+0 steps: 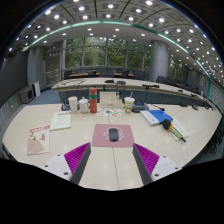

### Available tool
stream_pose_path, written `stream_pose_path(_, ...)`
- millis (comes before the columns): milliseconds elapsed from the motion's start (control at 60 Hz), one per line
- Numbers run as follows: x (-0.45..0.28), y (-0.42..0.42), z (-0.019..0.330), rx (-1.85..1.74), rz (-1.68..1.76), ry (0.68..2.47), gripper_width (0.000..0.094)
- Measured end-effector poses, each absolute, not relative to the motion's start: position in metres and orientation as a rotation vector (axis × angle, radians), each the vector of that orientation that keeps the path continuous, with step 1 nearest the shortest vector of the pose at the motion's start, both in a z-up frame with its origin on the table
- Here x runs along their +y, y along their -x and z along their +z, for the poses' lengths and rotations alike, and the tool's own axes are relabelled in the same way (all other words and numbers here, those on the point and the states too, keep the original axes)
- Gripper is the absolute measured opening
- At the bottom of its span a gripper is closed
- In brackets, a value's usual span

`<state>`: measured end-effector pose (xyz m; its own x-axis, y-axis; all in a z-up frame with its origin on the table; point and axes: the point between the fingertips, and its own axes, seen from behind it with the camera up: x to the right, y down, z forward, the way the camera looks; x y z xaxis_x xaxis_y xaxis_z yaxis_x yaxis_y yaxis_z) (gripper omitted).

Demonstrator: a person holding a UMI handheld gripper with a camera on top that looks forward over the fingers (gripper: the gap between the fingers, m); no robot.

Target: Arrange mouse

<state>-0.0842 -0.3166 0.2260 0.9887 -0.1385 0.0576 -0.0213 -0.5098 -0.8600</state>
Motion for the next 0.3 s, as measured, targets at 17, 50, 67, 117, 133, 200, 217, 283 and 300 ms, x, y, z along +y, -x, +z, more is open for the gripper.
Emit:
stream_pose_path(17, -0.323, 0.086, 0.228, 0.111, -0.144, 2.101, 0.0857)
stream_pose_path(50, -0.333, 0.089, 0.231, 0.112, -0.145, 2.099, 0.0857)
stream_pose_path(67, -0.338, 0.091, 0.231, 0.114, -0.145, 2.097, 0.0857)
stream_pose_path(117, -0.351, 0.094, 0.233, 0.121, -0.146, 2.094, 0.0856)
stream_pose_path(133, -0.355, 0.095, 0.234, 0.122, -0.149, 2.094, 0.0857)
stream_pose_path(200, -0.366, 0.099, 0.235, 0.132, -0.149, 2.102, 0.0856)
stream_pose_path(217, -0.368, 0.1, 0.235, 0.132, -0.147, 2.1, 0.0856)
stream_pose_path(283, -0.373, 0.105, 0.239, 0.126, -0.137, 2.094, 0.0855)
stream_pose_path(300, -0.374, 0.106, 0.24, 0.125, -0.135, 2.095, 0.0857)
